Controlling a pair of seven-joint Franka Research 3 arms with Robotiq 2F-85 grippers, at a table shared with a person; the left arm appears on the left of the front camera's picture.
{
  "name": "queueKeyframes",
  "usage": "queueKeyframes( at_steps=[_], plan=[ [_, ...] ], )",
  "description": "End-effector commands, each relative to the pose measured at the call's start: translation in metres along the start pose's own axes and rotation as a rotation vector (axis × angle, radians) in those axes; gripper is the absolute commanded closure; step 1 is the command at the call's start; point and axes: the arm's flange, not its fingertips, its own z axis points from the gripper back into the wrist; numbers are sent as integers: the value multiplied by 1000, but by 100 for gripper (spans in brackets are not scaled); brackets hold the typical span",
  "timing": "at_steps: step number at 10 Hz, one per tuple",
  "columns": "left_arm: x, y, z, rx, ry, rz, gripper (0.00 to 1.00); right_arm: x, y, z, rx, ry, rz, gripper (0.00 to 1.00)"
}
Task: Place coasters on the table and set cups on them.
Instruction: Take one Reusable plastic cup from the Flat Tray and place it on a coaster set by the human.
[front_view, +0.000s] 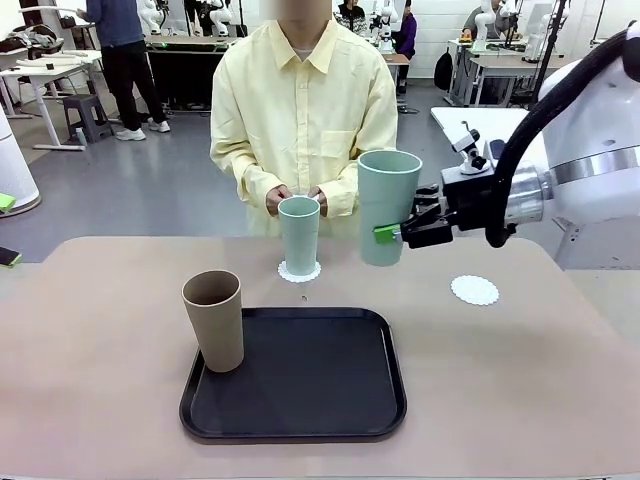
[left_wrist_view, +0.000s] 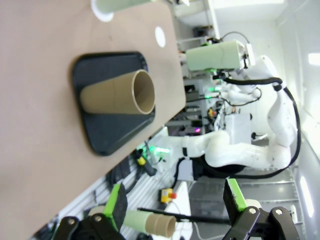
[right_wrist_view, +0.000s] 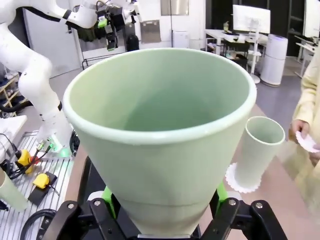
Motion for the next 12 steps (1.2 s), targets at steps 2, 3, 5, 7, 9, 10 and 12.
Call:
queueKeyframes(
  at_steps=[2,3,5,7,9,10,12],
  plan=[
    [-1,0,0,-9,4,-19,0,1,-3,-9,22,-4,13,77],
    [-1,0,0,-9,4,-19,0,1,-3,-9,22,-4,13,77],
    [-1,0,0,-9,4,-19,0,-1,1,-5,12,4,2,18],
    [-1,0,0,-9,4,-19,0,-33,-24,64,-131,-10,-28,18],
    [-1,0,0,-9,4,-19,0,-78,-46,142,-220,-22,-105,18],
    [-1,0,0,-9,4,-19,0,-104,-54,179,-260,-60,-138,18],
    [-1,0,0,-9,4,-19,0,-137,-62,220,-312,-131,-157,18]
  ],
)
